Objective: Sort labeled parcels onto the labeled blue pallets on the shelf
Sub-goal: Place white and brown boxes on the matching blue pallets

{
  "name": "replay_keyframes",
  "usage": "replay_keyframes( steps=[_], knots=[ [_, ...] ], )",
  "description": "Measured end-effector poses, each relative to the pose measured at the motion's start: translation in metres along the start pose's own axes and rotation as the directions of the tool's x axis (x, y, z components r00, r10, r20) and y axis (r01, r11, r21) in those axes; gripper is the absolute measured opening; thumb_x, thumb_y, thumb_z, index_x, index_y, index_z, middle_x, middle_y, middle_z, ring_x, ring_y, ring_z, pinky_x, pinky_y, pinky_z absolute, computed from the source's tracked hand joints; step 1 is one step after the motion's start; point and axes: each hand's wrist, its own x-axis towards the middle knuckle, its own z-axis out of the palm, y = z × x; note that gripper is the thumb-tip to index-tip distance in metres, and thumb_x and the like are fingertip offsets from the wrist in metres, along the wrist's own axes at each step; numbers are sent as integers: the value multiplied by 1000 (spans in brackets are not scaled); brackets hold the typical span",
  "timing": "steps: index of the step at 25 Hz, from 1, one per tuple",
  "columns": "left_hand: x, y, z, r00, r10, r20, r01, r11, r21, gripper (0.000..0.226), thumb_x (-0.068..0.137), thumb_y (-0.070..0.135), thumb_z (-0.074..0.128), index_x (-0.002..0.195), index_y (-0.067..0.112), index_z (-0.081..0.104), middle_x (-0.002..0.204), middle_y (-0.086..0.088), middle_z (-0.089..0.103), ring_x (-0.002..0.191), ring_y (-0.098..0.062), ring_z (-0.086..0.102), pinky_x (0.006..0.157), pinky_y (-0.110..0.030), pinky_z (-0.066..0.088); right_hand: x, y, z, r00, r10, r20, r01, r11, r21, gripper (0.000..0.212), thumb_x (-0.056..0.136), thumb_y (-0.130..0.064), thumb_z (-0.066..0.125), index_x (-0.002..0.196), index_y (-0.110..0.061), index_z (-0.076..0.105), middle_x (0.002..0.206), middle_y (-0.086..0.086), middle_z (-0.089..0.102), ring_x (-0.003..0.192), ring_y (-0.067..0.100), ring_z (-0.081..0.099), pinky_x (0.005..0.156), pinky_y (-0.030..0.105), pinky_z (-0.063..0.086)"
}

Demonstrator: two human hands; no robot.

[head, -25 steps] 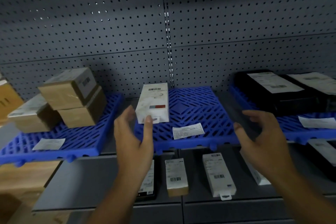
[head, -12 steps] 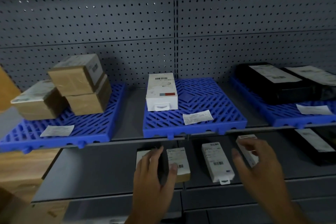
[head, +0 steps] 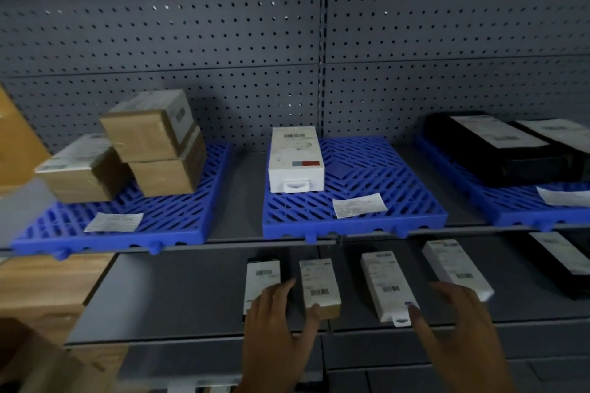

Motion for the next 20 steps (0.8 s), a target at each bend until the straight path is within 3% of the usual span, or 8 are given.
replay_keyframes(
  steps=[4, 8, 13, 20],
  knots=[
    [-3, -4, 2, 997, -69, -36, 71, 996, 46, 75, 78, 80, 41, 141, 40, 53, 136, 13, 55, 123, -15, 55, 102, -31, 46, 16, 5, 17, 999, -19, 38, 21, 999, -46, 58, 55, -11, 96, 105, -15, 68, 104, 16, 67, 93, 41, 64, 83, 49, 52],
    [-1, -12, 4, 987, -150, -53, 154, 983, 95, 75, 78, 78, 43, 142, 40, 51, 136, 11, 54, 120, -18, 55, 101, -34, 46, 24, 2, 36, 993, 38, 109, -44, 998, 50, 58, 59, -16, 95, 105, -31, 63, 112, 10, 64, 103, 37, 62, 89, 49, 53],
    [-2, -21, 9, 978, -164, -128, 178, 978, 110, 61, 83, 59, 69, 135, 29, 62, 127, 4, 62, 115, -23, 61, 98, -41, 50, 30, 4, 57, 983, 28, 180, -43, 996, 78, 50, 65, -23, 92, 107, -27, 65, 113, 6, 63, 104, 33, 62, 89, 50, 53],
    [5, -32, 21, 989, -132, -65, 139, 984, 113, 65, 85, 63, 65, 143, 36, 52, 137, 8, 55, 125, -18, 56, 104, -38, 47, 36, 13, 70, 982, 35, 186, -37, 999, 6, 56, 62, -23, 93, 112, -22, 67, 114, 10, 63, 105, 35, 60, 90, 49, 52]
  ],
)
